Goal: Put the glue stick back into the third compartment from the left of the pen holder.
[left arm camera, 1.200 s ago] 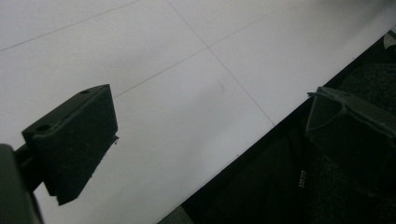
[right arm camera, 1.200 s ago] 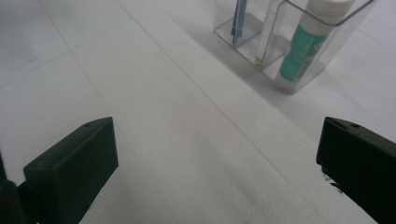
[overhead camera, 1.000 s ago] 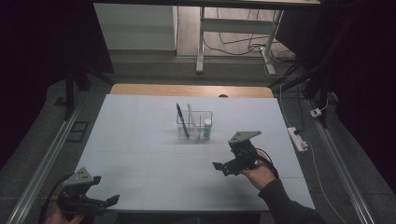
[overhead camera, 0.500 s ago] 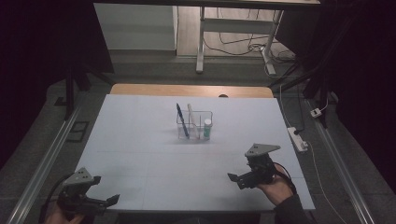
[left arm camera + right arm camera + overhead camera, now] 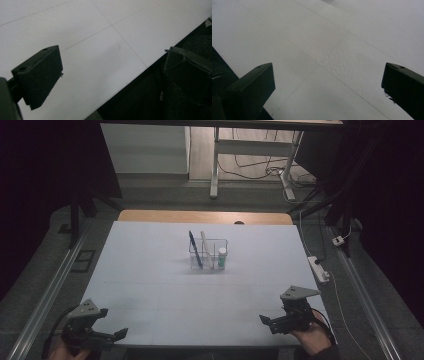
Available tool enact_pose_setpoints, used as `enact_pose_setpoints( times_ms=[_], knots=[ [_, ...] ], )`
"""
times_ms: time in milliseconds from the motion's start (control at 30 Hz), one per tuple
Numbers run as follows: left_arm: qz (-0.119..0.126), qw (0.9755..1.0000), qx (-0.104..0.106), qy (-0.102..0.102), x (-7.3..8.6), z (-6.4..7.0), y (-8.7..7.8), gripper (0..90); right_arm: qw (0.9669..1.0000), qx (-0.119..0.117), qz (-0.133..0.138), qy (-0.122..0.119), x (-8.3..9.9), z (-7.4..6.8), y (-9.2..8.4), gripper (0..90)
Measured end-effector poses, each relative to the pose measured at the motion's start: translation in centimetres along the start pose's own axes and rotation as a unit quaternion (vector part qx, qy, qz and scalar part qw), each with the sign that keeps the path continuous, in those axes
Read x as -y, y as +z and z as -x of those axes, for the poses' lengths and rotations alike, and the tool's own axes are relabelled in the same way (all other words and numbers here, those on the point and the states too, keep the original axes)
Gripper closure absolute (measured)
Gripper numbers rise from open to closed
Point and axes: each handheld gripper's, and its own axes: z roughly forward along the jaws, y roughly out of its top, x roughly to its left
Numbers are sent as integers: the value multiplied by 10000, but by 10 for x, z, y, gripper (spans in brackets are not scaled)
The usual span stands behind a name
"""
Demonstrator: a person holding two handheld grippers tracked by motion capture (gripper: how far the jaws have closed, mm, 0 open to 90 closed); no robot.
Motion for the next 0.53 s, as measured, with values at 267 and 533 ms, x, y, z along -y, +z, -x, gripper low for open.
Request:
enact_pose_setpoints(
  times_ms=[267, 533],
  knots=[
    [1, 10000, 3, -11, 1, -1, 0, 23, 9998, 117, -119, 118, 15, -2, -10, 0],
    [6, 10000, 15, -20, 0, -1, 0, 22, 9988, 170, -398, 221, 24, -2, -11, 0]
  ],
)
